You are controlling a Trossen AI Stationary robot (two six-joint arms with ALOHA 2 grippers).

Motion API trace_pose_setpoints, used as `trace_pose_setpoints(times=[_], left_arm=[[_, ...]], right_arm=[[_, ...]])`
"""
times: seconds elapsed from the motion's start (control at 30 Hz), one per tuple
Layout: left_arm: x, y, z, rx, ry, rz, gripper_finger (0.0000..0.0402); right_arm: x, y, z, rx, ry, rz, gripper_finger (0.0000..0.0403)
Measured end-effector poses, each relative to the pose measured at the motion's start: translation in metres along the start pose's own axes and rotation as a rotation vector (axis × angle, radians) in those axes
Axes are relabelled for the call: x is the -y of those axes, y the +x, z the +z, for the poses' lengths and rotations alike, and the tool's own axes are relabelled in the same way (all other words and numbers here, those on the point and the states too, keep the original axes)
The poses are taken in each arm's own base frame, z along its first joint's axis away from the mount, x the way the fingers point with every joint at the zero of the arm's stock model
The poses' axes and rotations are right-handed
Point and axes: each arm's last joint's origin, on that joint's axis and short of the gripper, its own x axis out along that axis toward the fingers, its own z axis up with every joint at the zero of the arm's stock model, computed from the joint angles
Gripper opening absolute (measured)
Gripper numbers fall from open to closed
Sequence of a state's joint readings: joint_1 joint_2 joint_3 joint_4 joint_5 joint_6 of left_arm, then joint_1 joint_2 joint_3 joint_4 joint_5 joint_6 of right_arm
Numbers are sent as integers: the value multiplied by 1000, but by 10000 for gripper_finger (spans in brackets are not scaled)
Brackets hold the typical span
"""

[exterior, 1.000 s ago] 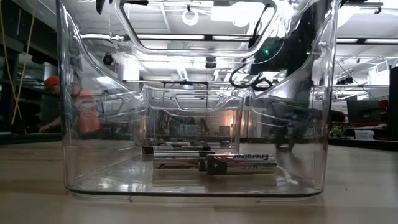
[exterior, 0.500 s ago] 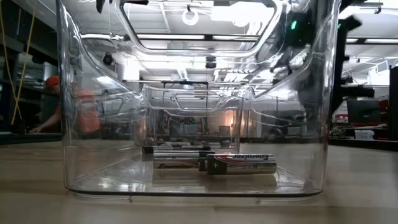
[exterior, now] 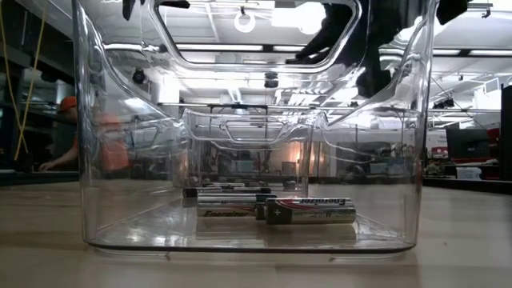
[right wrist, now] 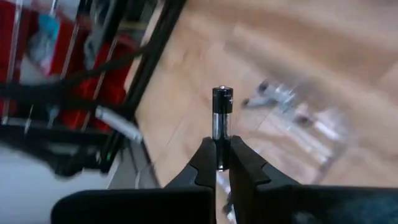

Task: Sort batteries
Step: Put the silver battery into the bottom transparent bin, then return to Home Position

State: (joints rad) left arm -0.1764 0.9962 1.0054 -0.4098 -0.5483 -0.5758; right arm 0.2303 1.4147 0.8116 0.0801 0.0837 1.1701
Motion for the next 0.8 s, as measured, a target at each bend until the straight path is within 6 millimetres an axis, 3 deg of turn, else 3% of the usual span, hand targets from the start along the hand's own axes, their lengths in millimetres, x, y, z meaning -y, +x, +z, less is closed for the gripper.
trace_pose_setpoints(times=[0.2, 0.3, 0.47, 0.63, 0.8], left_arm=[[2, 0, -1, -48, -59, -69, 159], [5, -1, -1, -61, -71, -118, 159], [13, -6, -6, -75, -5, -167, 159], [26, -17, -14, -67, 77, -216, 159], [38, -30, -34, 24, 159, -235, 151]], right_arm=[[0, 30, -29, -84, 1, 63, 41], [4, 34, -31, -83, -17, 46, 87], [-11, 29, -19, -76, -150, 38, 155], [-38, 10, 8, -113, -336, 12, 175], [-71, -41, 42, -8, -501, -152, 175]])
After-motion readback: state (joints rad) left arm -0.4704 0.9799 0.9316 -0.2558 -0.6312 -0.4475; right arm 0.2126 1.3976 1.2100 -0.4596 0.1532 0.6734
